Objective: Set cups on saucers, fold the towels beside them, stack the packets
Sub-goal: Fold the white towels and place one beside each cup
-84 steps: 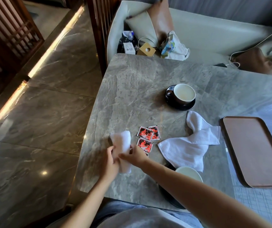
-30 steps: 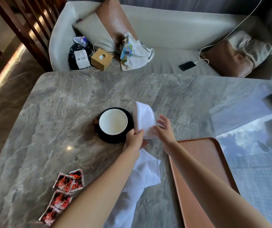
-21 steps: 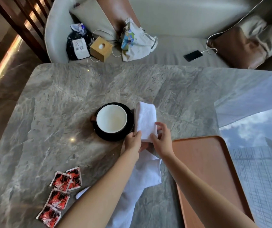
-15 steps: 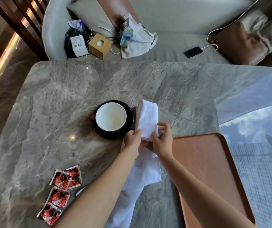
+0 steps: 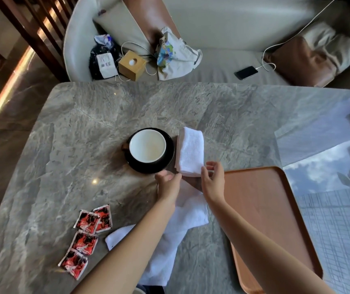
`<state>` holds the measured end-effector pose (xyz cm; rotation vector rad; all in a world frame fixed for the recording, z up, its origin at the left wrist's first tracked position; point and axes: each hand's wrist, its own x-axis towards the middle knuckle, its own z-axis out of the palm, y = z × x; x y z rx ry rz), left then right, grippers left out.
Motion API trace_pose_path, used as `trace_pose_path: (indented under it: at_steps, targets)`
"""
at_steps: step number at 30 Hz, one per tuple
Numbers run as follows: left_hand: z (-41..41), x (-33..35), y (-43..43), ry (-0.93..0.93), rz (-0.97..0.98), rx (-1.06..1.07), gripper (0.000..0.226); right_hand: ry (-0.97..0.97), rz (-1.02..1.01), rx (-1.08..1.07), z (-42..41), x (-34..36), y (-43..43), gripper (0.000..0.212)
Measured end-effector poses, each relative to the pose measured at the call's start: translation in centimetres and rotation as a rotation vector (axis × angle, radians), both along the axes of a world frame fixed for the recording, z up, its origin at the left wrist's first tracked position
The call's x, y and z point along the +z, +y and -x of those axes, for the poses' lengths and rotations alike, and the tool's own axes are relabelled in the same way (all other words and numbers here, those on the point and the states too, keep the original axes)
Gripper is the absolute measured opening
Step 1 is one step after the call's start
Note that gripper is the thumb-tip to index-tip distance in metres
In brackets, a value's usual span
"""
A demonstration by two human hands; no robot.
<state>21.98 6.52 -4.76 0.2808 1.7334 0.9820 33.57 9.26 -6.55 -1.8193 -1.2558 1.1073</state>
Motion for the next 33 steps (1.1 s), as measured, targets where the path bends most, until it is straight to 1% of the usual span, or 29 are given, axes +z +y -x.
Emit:
trace_pose_path:
  at_steps: [2, 3, 6, 8, 10, 12, 14, 16, 17, 18, 20, 22, 23, 24, 25, 26, 27, 28, 30, 31, 32, 33]
  targets:
    - [-0.2, -0.1, -1.4, 0.136, -0.067, -0.105, 0.029, 0.007, -0.022, 0.003, -0.1, 0.5, -1.2, 0.021]
    - [-0.3, -0.3, -2.1, 0.220, -0.077, -0.191, 0.026, 0.006, -0.036, 0.011, -0.1, 0.7, -2.0, 0.020]
    - [-0.1, -1.1, -4.6, 0.599, -0.073, -0.580, 0.032, -0.068, -0.049, 0.065, -0.6, 0.9, -4.7, 0.019]
    - [0.0, -1.3, -6.2, 0.778, -0.094, -0.851, 0.041, -0.165, -0.011, 0.093, -0.8, 0.7, -6.5, 0.028]
    - [-0.3, -1.0, -7.4, 0.801, -0.089, -1.013, 0.050, -0.186, 0.060, 0.093, -0.7, 0.6, -7.8, 0.039]
    - [-0.9, -0.5, -8.1, 0.761, -0.045, -1.071, 0.054, -0.048, 0.177, 0.070, -0.2, 1.3, -8.5, 0.048]
    - [-1.6, 0.4, -8.4, 0.730, -0.008, -1.031, 0.052, 0.088, 0.226, 0.053, 0.3, 2.4, -8.9, 0.049]
    - [-2.0, 1.5, -8.7, 0.658, 0.001, -0.943, 0.047, 0.193, 0.241, 0.060, 0.7, 3.8, -9.0, 0.034]
    - [-2.0, 2.0, -8.8, 0.592, -0.014, -0.874, 0.044, 0.273, 0.252, 0.065, 0.9, 4.6, -8.9, 0.025]
    - [-1.9, 2.3, -8.9, 0.516, -0.053, -0.789, 0.042, 0.345, 0.260, 0.072, 1.0, 5.3, -8.9, 0.023]
    - [-1.3, 3.1, -9.1, 0.380, -0.148, -0.635, 0.038, 0.406, 0.279, 0.116, 1.3, 6.5, -8.5, 0.029]
    - [0.0, 3.8, -9.3, 0.364, -0.191, -0.559, 0.029, 0.395, 0.289, 0.235, 1.6, 7.6, -8.5, 0.032]
    - [0.8, 4.2, -9.6, 0.380, -0.205, -0.536, 0.022, 0.366, 0.262, 0.317, 1.7, 8.1, -8.6, 0.033]
    - [1.7, 4.5, -10.0, 0.383, -0.235, -0.506, 0.017, 0.293, 0.190, 0.415, 1.9, 8.6, -8.6, 0.034]
    - [2.6, 4.9, -10.4, 0.396, -0.255, -0.482, 0.016, 0.179, 0.087, 0.519, 2.0, 9.0, -8.6, 0.036]
    - [3.6, 5.4, -10.9, 0.428, -0.274, -0.458, 0.022, 0.037, -0.021, 0.632, 2.2, 9.4, -8.5, 0.039]
    - [4.7, 6.0, -11.4, 0.470, -0.281, -0.442, 0.027, -0.114, -0.109, 0.742, 2.3, 9.6, -8.6, 0.041]
    - [5.8, 6.6, -12.0, 0.503, -0.285, -0.434, 0.029, -0.255, -0.171, 0.839, 2.5, 9.8, -8.8, 0.041]
    - [7.9, 7.9, -12.9, 0.550, -0.277, -0.406, 0.023, -0.473, -0.270, 0.967, 2.9, 10.0, -9.0, 0.033]
    - [8.8, 8.6, -13.3, 0.567, -0.269, -0.365, 0.024, -0.543, -0.321, 1.005, 3.2, 10.2, -9.0, 0.028]
    - [9.7, 9.2, -13.8, 0.569, -0.268, -0.312, 0.025, -0.568, -0.368, 1.035, 3.7, 10.7, -9.0, 0.025]
    - [10.6, 9.7, -14.3, 0.563, -0.272, -0.258, 0.025, -0.551, -0.396, 1.062, 4.2, 11.2, -8.9, 0.022]
